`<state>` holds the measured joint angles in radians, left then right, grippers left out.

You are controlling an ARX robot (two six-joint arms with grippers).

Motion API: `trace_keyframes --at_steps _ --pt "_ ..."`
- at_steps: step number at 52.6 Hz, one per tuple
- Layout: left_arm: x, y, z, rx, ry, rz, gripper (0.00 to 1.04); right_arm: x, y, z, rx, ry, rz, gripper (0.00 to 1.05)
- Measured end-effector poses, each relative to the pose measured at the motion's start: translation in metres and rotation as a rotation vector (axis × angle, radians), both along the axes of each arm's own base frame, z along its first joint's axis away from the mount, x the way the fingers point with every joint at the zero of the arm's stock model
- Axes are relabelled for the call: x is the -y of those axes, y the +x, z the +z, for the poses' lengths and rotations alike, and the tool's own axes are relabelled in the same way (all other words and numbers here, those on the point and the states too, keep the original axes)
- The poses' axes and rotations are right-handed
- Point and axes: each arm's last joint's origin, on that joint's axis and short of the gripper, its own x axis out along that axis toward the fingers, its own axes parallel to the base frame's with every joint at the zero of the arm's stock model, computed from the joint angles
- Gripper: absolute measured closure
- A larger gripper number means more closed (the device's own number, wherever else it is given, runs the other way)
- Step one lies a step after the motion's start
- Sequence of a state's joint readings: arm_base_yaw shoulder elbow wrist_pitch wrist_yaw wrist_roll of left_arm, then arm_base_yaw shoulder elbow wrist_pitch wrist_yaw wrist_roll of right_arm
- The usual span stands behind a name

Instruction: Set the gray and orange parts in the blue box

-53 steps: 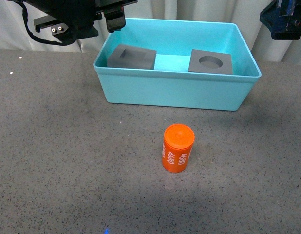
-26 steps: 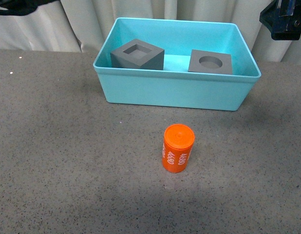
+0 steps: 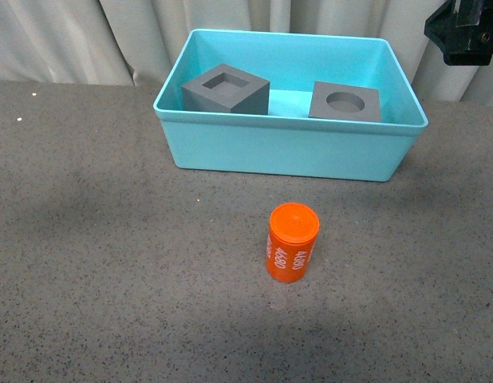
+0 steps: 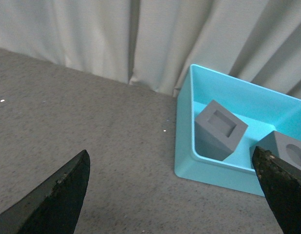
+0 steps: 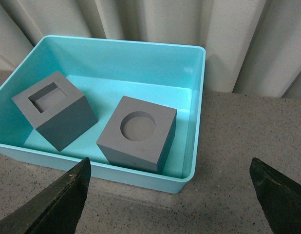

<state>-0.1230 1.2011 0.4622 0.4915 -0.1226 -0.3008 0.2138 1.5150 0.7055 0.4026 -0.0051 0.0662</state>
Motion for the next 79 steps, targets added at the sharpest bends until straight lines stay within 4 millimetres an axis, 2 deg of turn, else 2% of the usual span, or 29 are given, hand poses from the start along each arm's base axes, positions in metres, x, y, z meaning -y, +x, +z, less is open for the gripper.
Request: trace_keyframes --at_steps 7,15,19,27,34,49,52,56,59,67,73,77,79 --pt "-0.013 -0.019 -0.008 0.003 -0.005 0.039 0.07 0.000 0.000 0.000 0.000 0.000 0.000 0.10" --pt "-0.027 -0.057 -0.020 -0.012 -0.025 0.064 0.07 0.000 0.000 0.000 0.000 0.000 0.000 0.10" --pt "-0.030 -0.069 -0.026 -0.024 -0.026 0.071 0.07 0.000 0.000 0.000 0.000 0.000 0.000 0.10" --pt "-0.039 -0.098 -0.045 0.007 0.086 0.066 0.07 0.000 0.000 0.000 0.000 0.000 0.000 0.10" --pt "-0.044 -0.106 -0.052 -0.031 0.090 0.072 0.07 0.000 0.000 0.000 0.000 0.000 0.000 0.10" --pt "-0.045 -0.110 -0.056 -0.072 0.076 0.046 0.07 0.000 0.000 0.000 0.000 0.000 0.000 0.10" --pt "-0.045 -0.109 -0.058 0.030 0.122 -0.006 0.17 0.000 0.000 0.000 0.000 0.000 0.000 0.10" --pt "-0.044 -0.108 -0.041 0.228 0.209 -0.020 0.30 0.000 0.000 0.000 0.001 0.000 0.000 0.10" --pt "-0.041 -0.111 -0.033 0.287 0.237 -0.021 0.39 0.000 0.000 0.000 -0.001 0.000 0.001 0.10" --pt "-0.036 -0.117 -0.034 0.257 0.253 -0.018 0.64 0.000 -0.001 0.000 0.001 0.000 0.000 0.10" --pt "-0.026 -0.121 -0.033 0.262 0.258 -0.037 0.90 0.000 0.000 0.000 -0.001 0.000 0.000 0.10" --pt "-0.026 -0.123 -0.033 0.264 0.258 -0.029 1.02 0.000 0.000 0.000 -0.001 0.000 0.001 0.10" --pt "-0.026 -0.124 -0.033 0.264 0.261 -0.029 1.01 0.000 0.000 0.000 -0.001 0.000 0.002 0.10"
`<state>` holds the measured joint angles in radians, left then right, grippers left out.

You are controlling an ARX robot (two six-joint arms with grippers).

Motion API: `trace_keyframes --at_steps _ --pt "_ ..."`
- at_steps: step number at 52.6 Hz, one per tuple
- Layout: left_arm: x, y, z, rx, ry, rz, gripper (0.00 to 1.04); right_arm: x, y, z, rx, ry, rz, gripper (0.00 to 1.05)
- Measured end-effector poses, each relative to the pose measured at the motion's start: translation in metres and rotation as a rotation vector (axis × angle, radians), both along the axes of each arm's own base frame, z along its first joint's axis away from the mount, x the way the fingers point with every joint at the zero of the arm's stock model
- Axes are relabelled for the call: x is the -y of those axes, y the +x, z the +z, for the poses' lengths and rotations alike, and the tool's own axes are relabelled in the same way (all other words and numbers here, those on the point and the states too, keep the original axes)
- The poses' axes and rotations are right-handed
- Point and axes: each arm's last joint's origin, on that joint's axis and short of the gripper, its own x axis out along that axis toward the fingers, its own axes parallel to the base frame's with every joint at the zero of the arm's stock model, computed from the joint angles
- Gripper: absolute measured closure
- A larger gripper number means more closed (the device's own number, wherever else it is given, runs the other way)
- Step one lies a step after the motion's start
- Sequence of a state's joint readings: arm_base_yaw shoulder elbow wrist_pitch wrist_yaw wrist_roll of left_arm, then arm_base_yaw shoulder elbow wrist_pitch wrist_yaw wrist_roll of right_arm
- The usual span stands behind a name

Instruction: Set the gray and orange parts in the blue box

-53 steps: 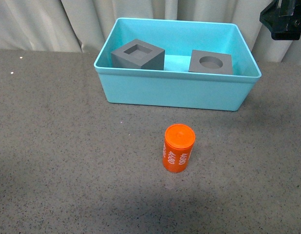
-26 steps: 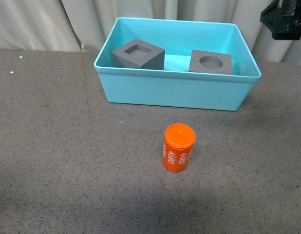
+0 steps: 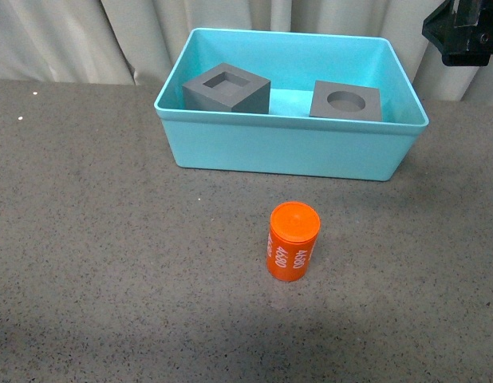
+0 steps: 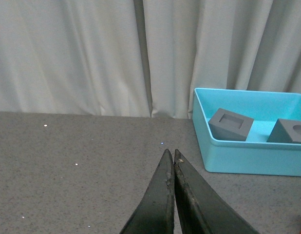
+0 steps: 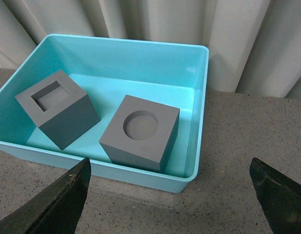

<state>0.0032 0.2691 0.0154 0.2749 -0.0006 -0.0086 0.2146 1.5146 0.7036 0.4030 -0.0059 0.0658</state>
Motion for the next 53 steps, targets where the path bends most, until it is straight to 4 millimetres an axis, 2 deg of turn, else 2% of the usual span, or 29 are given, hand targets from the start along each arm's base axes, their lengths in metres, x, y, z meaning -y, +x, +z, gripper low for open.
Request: trace_keyframes --at_steps 17,23,33,41,48,51,53 --pt "0.000 -0.007 0.000 -0.001 0.001 -0.002 1.01 0.000 0.000 0.000 0.000 0.000 -0.002 0.10" --pt "0.000 -0.017 -0.004 -0.012 0.001 -0.002 1.01 0.000 0.000 0.000 0.000 0.000 -0.001 0.10" --pt "0.000 -0.017 -0.003 -0.008 0.001 -0.002 1.01 0.000 0.000 0.000 0.000 0.000 -0.001 0.10" --pt "0.000 -0.017 -0.003 -0.007 0.001 -0.002 0.80 0.000 0.000 0.000 0.000 0.000 -0.001 0.10" --pt "0.000 -0.017 -0.003 -0.007 0.001 -0.002 0.55 0.000 0.000 0.000 0.000 0.000 -0.001 0.10" --pt "0.000 -0.017 -0.003 -0.007 0.001 -0.002 0.48 0.000 0.000 0.000 0.000 0.000 -0.001 0.10" --pt "0.000 -0.017 -0.003 -0.006 0.001 -0.002 0.37 0.000 0.000 0.000 0.000 0.000 -0.001 0.10"
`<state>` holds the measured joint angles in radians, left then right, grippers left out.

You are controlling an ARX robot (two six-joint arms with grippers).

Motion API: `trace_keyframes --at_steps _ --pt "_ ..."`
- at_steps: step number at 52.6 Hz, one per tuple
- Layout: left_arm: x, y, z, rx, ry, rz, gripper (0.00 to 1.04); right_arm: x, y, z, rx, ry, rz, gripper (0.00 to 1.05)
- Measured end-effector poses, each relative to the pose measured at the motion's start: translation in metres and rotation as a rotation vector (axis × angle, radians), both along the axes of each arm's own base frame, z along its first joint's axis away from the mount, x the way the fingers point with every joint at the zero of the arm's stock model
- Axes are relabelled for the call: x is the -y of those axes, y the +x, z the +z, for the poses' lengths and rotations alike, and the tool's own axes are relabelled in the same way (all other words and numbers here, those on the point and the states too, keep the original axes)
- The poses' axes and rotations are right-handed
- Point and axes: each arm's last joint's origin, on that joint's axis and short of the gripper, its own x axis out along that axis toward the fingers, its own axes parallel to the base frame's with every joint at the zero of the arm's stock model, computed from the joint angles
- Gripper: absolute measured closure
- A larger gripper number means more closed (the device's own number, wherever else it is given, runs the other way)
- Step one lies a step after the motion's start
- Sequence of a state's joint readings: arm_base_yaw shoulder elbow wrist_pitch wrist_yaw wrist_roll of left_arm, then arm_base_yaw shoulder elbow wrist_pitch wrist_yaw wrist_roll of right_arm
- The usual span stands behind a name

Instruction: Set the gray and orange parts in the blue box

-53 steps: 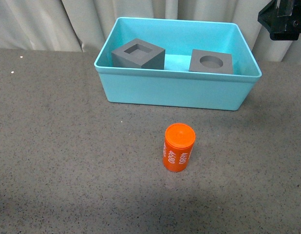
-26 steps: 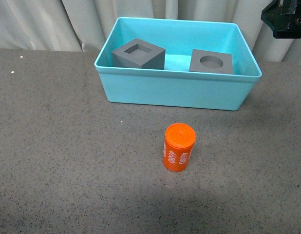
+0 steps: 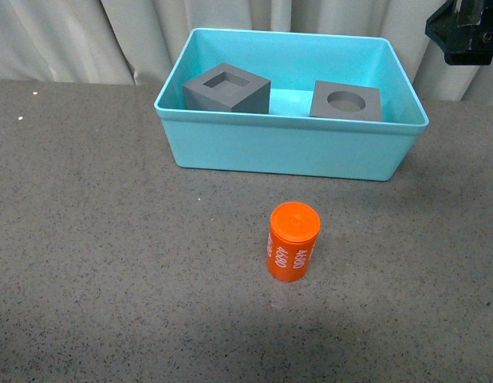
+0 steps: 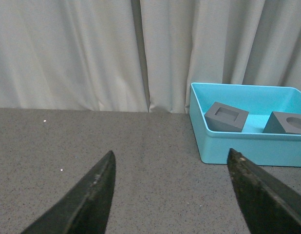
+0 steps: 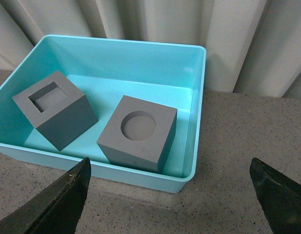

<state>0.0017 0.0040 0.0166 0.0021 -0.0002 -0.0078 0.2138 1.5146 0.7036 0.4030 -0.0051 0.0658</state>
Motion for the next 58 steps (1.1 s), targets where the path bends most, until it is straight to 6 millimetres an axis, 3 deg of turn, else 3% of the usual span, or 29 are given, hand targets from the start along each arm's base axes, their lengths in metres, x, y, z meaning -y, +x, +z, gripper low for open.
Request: trace_keyframes --at_steps 8,12,16,26,32,40,49,58 --pt "0.000 0.000 0.000 0.000 0.002 0.000 0.05 0.000 0.000 0.000 0.002 0.000 0.000 0.10" --pt "0.000 0.000 0.000 0.000 0.003 0.000 0.07 -0.004 0.001 -0.001 0.135 -0.127 -0.074 0.10" --pt "0.000 0.000 0.000 0.000 0.003 -0.001 0.07 -0.009 0.002 -0.001 0.154 -0.196 -0.007 0.10" --pt "0.000 0.000 0.000 0.000 0.003 0.000 0.07 -0.036 0.000 -0.021 -0.047 -0.264 0.391 0.10" --pt "0.000 0.000 0.000 0.000 0.003 0.000 0.07 -0.046 0.001 -0.024 -0.142 -0.251 0.540 0.10" --pt "0.000 0.000 0.000 0.000 0.003 -0.001 0.07 -0.052 0.007 -0.023 -0.244 -0.277 0.642 0.10" --pt "0.000 0.000 0.000 0.000 0.003 0.000 0.07 -0.058 0.010 -0.036 -0.363 -0.299 0.721 0.10" --pt "0.000 0.000 0.000 0.000 0.003 -0.001 0.07 -0.077 0.001 -0.047 -0.432 -0.297 0.821 0.10"
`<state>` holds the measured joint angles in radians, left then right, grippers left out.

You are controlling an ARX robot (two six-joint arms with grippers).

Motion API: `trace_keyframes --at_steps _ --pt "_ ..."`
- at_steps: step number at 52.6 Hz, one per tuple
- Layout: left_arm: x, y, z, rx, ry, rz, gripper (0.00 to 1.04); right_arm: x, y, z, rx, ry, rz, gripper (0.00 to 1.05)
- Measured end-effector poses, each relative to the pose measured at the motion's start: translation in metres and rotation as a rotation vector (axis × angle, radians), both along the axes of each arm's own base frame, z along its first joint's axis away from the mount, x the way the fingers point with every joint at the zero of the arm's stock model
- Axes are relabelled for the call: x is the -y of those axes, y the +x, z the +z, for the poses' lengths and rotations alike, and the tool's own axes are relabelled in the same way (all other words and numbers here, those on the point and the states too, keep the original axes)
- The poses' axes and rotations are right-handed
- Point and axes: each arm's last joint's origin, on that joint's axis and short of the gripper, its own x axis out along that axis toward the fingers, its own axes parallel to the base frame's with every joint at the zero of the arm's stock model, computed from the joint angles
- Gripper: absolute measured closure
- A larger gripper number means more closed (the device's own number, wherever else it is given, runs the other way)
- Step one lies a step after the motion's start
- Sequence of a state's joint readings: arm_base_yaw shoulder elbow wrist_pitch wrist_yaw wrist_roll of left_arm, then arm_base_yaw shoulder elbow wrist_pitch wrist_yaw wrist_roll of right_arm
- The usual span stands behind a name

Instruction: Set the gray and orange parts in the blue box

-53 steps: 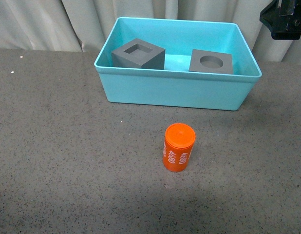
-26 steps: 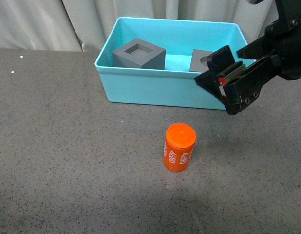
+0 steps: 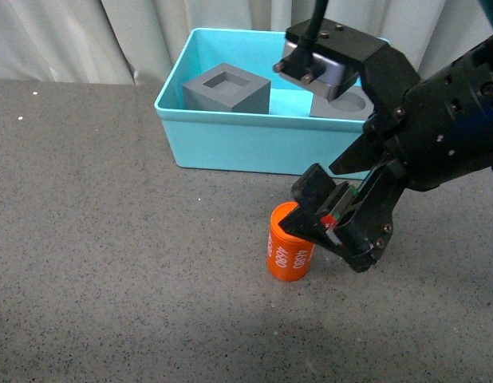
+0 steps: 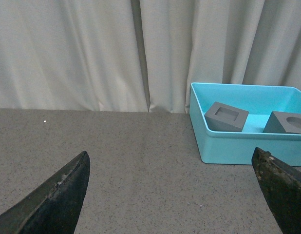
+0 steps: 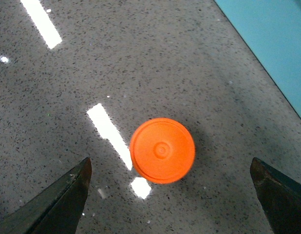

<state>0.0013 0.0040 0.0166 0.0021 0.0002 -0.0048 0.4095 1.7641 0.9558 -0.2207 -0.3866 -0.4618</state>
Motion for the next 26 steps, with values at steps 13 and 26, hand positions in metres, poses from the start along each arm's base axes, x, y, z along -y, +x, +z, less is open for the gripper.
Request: trace_keyframes --at_steps 13,26 --pt "0.000 0.000 0.000 0.000 0.000 0.000 0.07 -0.024 0.005 -0.018 -0.027 -0.062 0.043 0.10" --pt "0.000 0.000 0.000 0.000 0.000 0.000 0.07 -0.035 0.007 -0.035 -0.078 -0.122 0.044 0.10"
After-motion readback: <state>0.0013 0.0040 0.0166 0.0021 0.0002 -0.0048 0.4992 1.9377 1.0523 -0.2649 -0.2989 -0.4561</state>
